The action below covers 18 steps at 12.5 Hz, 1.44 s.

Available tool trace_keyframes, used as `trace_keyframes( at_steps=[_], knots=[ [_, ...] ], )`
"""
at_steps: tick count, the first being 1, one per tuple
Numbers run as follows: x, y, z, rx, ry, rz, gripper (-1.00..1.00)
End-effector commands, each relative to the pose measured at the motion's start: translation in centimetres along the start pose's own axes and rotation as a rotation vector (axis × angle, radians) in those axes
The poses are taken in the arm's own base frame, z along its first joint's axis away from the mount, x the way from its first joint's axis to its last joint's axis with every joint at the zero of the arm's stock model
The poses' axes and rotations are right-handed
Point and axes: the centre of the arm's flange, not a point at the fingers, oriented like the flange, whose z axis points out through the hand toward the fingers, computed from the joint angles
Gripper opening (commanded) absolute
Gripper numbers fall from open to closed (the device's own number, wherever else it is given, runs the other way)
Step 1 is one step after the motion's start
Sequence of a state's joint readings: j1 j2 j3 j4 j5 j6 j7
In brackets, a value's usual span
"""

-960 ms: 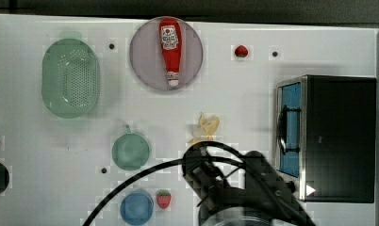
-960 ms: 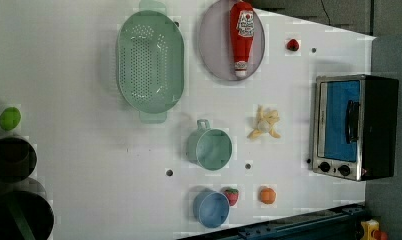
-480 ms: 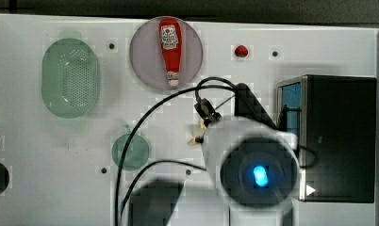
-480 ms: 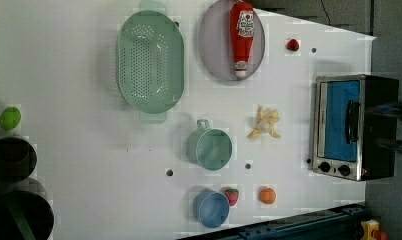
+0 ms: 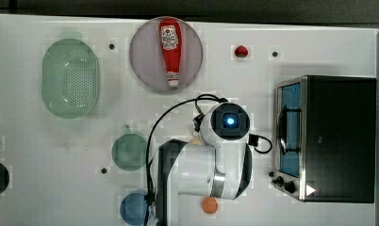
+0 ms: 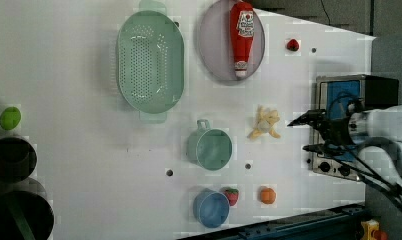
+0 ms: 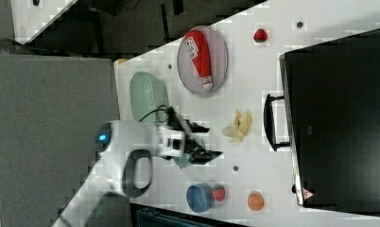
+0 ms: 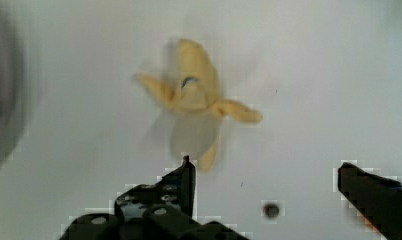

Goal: Pick banana from table and place on oven.

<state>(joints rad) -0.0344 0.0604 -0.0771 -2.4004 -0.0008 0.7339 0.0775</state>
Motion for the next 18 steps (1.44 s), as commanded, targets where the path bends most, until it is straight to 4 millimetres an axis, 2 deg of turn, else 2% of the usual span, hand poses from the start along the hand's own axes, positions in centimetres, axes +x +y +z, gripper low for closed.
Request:
trace_keyframes(
  at_steps=[1,5,9,10,13,16,18],
  knots=[
    [1.4,-1.4,-0.9,0.09,0.088,0.003,1.0],
    [1.2,-0.9,5.6,0.058,0.073,0.003,1.0],
    [1.0,-0.6,9.9,0.066,0.088,0.002,1.0],
    [1.0,-0.5,10.8,0.061,0.087,0.001,0.92],
    [1.2,-0.5,12.1,0.072,0.1,0.003,0.18],
    [1.4,-0.6,11.8,0.077,0.105,0.004,-0.48],
    [1.4,-0.8,11.3,0.087,0.112,0.003,-0.49]
  ],
)
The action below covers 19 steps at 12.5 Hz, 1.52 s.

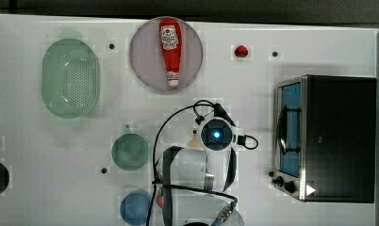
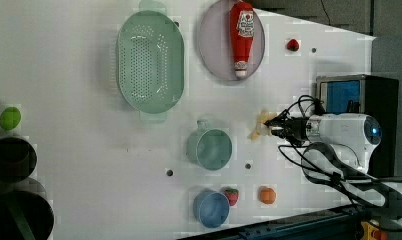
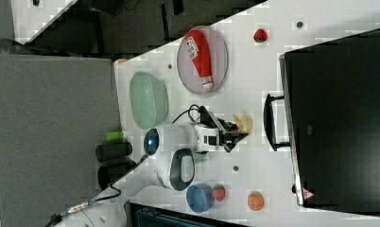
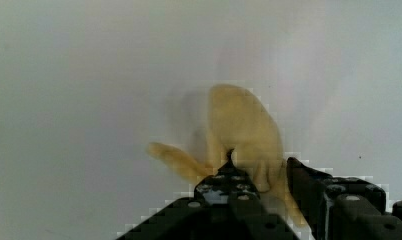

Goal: Pick banana from table and place on oven.

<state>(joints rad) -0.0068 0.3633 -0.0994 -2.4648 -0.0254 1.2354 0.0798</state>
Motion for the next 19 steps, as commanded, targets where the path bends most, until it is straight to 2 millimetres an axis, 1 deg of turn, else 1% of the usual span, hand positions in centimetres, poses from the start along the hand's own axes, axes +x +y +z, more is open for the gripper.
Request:
trace_keyframes(
  at_steps=[1,2,3,5,7,9,11,12,13,15,16,17,19],
  knots=[
    [0.9,0.1,-1.9,0.02,0.003,0.034,-0.49],
    [1.3,-0.3,-3.4,0.043,0.02,0.034,-0.49],
    [1.8,-1.0,-5.7,0.081,0.048,0.034,-0.49],
    [2.6,-1.9,-11.5,0.141,0.088,0.033,-0.49],
    [2.8,-2.2,-17.6,0.136,0.071,0.029,-0.49],
    [3.2,-1.7,-23.5,0.096,0.028,0.035,-0.49],
    [4.0,-0.8,-29.0,0.064,-0.008,0.04,-0.49],
    [4.7,-0.1,-31.4,0.056,-0.019,0.03,-0.49],
    [5.8,0.9,-33.2,0.052,-0.027,0.01,-0.49],
    [8.9,3.4,-35.7,0.072,-0.014,-0.018,-0.49],
    [10.6,4.9,-36.2,0.082,-0.004,-0.022,-0.49],
    [12.3,6.6,-36.2,0.085,0.0,-0.02,-0.49],
    [15.4,10.4,-35.0,0.074,-0.012,-0.016,-0.49]
  ],
)
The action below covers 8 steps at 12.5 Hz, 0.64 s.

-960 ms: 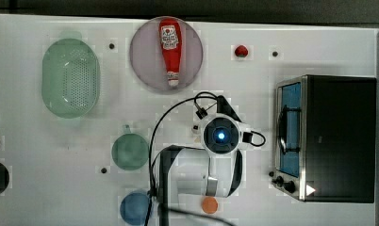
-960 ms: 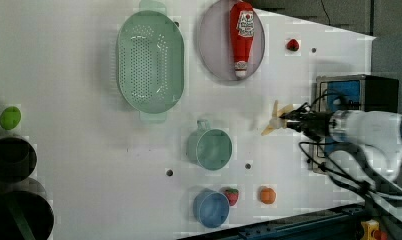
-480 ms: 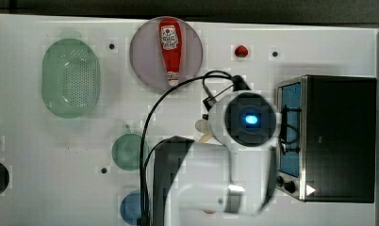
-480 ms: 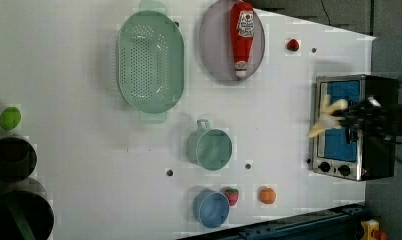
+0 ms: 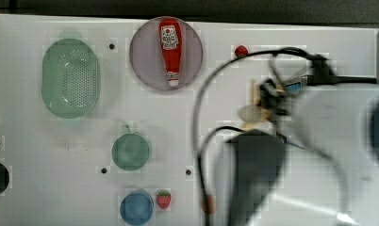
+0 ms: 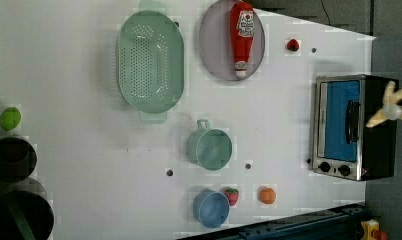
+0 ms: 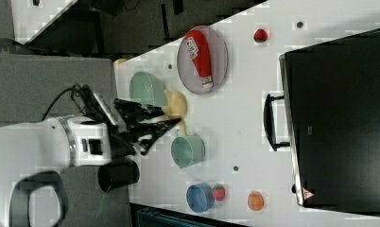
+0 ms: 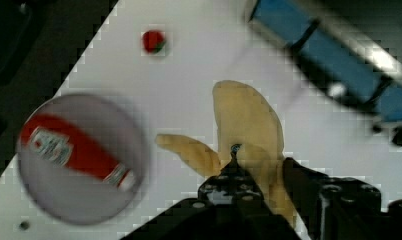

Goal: Pick banana from table and place on oven.

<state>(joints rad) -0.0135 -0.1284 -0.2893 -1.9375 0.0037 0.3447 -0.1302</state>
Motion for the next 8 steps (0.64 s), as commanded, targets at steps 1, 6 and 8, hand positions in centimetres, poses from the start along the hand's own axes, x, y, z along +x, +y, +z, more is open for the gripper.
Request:
trace_keyframes(
  at_steps=[1,6,8],
  knots=[
    [4.5,7.3,4.3,-0.072,-0.059,-0.025,-0.49],
    [11.0,13.7,8.9,-0.144,0.051,-0.066,-0.49],
    [12.2,14.9,10.9,-0.182,0.046,-0.07,-0.49]
  ],
)
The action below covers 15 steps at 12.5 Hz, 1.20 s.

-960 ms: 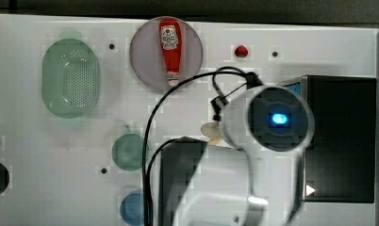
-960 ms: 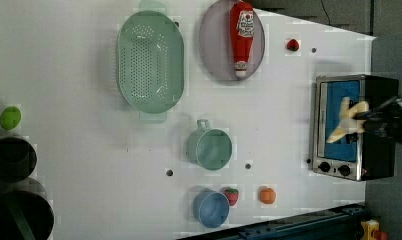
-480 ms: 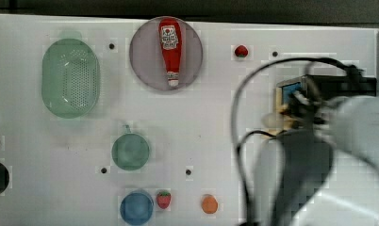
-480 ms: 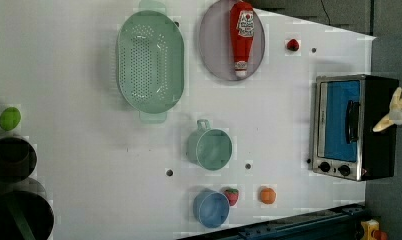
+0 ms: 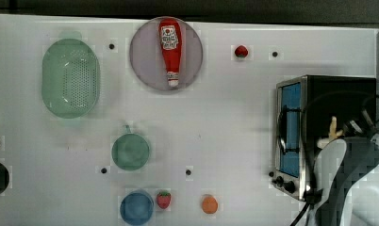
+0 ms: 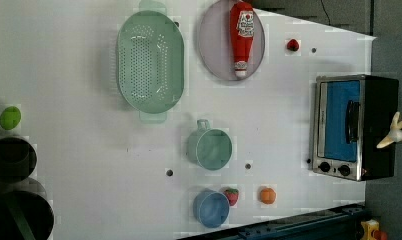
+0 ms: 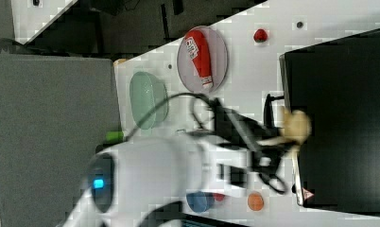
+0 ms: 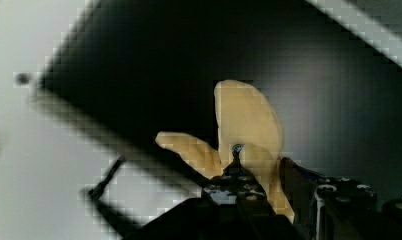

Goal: Pick banana from table and place on oven.

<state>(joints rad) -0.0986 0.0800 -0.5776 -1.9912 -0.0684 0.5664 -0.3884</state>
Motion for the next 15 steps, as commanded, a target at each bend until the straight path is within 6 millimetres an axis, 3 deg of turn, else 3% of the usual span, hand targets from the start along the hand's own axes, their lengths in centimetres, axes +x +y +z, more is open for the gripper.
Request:
trace_keyframes(
  at_steps=[1,7,13,15],
  knots=[
    [0.5,-1.3,1.3,-0.032,-0.005,-0.126,-0.49],
    [1.1,-1.7,2.2,-0.051,-0.005,-0.135,-0.43],
    [0.5,-2.6,2.3,-0.055,-0.019,-0.153,0.89],
    [0.0,-4.0,1.3,-0.044,-0.017,-0.179,1.0]
  ],
)
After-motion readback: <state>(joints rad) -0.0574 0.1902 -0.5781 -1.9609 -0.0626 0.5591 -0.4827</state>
